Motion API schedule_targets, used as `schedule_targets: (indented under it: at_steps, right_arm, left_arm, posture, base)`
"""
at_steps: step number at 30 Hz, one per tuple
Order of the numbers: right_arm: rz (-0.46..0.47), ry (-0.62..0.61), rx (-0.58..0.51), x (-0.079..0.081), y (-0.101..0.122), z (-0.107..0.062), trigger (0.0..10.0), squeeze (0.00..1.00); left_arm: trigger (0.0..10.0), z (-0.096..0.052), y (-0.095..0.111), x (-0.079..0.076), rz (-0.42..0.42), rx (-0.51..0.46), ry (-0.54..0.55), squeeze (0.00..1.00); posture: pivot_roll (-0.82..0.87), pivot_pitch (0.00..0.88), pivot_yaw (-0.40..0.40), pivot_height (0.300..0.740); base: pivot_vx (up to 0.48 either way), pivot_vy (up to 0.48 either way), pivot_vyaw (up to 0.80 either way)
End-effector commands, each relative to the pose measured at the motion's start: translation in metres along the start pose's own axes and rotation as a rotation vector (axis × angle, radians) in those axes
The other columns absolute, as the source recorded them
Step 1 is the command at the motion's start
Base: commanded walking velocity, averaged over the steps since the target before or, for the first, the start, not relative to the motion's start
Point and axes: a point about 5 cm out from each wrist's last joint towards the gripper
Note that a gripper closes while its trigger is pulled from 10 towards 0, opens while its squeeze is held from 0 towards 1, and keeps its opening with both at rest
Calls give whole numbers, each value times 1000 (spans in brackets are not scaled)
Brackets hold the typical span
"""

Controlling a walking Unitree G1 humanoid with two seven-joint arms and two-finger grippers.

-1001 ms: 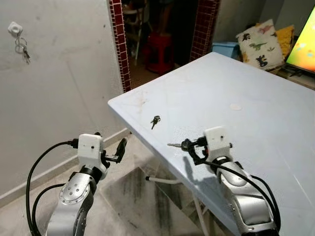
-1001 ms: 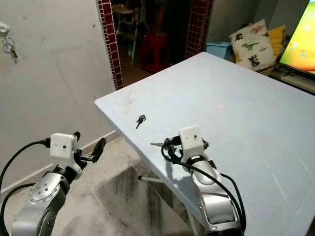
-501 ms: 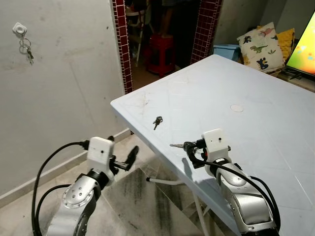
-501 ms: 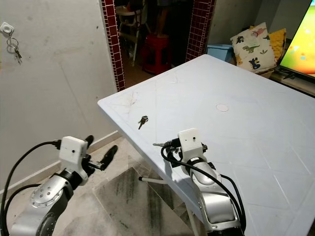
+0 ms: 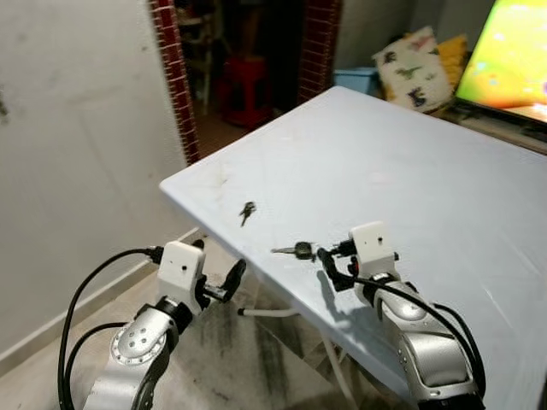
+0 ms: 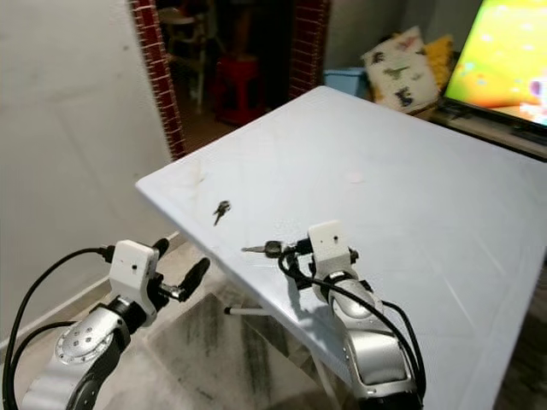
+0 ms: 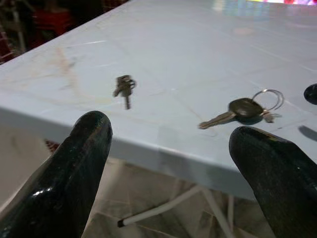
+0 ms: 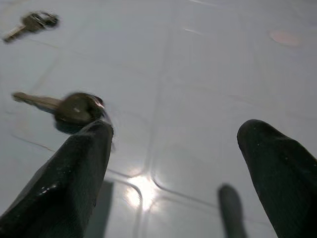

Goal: Hang keys on a hook

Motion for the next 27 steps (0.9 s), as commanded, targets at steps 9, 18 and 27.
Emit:
schedule_targets:
  at_steps: [9,18,27]
  right_arm:
    - [-12,25,-13,4,3,1,10000,0]
    - [-15,30,-9,5,2,1,10000,0]
    - [-18,38,-5,6,1,1,10000,0]
  left_arm:
    - [10000,-1,8,10,35,-40,86,0]
    - [10000,-1,9,11,32,-50,98,0]
    - [10000,-1,8,13,-14,-54,116,0]
  posture:
    - [70,0,10,740]
    - [68,0,10,740]
    - [67,0,10,740]
  base:
    - [0,-40,0]
    - [0,-414,0]
    - [0,-94,0]
Point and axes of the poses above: a point about 5 cm out from each wrist's last joint towards the gripper, its own z axis pointing out of the wrist towards the gripper, its own y axis along the axis of the wrist's last joint, x = y × z, and after that the axes turned 5 degrees about -z, right-handed
